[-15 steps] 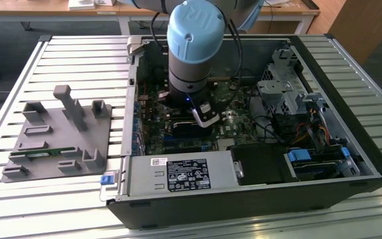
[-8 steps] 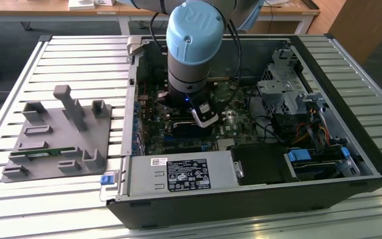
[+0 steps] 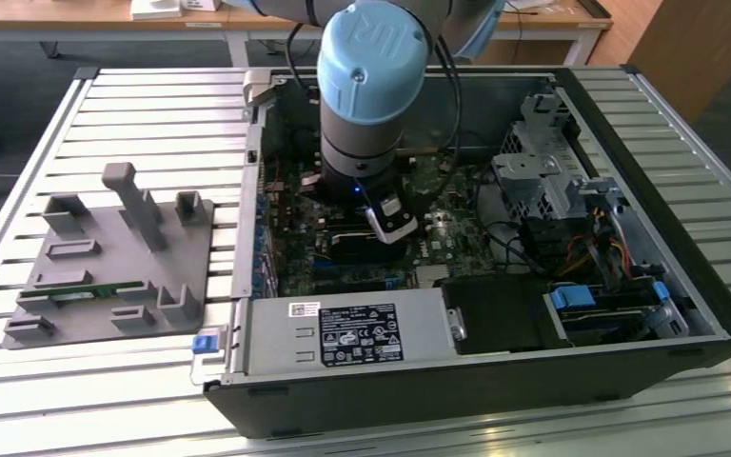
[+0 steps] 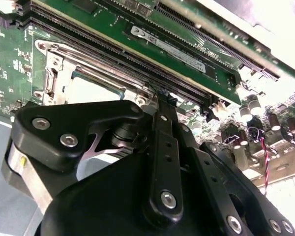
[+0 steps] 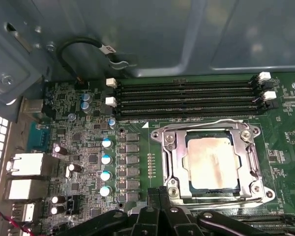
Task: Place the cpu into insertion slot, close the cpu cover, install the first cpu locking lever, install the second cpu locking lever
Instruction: 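Install the second cpu locking lever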
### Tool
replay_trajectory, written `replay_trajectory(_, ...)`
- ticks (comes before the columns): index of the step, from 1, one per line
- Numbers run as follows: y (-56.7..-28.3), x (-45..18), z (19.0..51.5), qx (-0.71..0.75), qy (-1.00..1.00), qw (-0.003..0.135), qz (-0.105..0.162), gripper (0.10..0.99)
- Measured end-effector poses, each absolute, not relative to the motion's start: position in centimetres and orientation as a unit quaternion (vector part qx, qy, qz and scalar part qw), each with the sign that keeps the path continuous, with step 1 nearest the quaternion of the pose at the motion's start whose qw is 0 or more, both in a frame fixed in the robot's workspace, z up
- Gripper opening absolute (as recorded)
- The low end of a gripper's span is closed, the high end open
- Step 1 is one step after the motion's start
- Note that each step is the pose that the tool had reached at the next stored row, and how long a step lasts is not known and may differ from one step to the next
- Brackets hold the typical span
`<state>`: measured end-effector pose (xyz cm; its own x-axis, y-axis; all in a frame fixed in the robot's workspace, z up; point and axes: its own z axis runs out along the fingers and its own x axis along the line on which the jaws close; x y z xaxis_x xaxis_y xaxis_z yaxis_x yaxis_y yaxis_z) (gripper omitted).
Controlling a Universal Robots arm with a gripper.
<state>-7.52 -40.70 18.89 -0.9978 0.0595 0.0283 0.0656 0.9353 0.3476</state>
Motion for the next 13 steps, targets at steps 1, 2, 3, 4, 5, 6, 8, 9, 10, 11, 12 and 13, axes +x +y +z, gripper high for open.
replay_trajectory(1,-40.7,-7.5,19.0,-0.032,-0.984,0.009,-0.177,0.106)
replay_trajectory(2,-40.7,-7.5,19.2,-0.032,-0.984,0.009,-0.177,0.106)
replay_trajectory(3,-40.7,-7.5,19.3,-0.032,-0.984,0.009,-0.177,0.106)
replay_trajectory(4,-40.7,-7.5,19.5,-0.032,-0.984,0.009,-0.177,0.106)
replay_trajectory(5,-40.7,-7.5,19.7,-0.032,-0.984,0.009,-0.177,0.106)
replay_trajectory(6,-40.7,-7.5,19.9,-0.032,-0.984,0.009,-0.177,0.106)
replay_trajectory(8,-40.7,-7.5,20.3,-0.032,-0.984,0.009,-0.177,0.106)
replay_trajectory(9,-40.7,-7.5,20.6,-0.032,-0.984,0.009,-0.177,0.106)
replay_trajectory(10,-40.7,-7.5,20.8,-0.032,-0.984,0.009,-0.177,0.106)
replay_trajectory(11,-40.7,-7.5,21.1,-0.032,-0.984,0.009,-0.177,0.106)
replay_trajectory(12,-40.7,-7.5,21.4,-0.032,-0.984,0.009,-0.177,0.106)
replay_trajectory(13,-40.7,-7.5,21.7,-0.032,-0.984,0.009,-0.177,0.106)
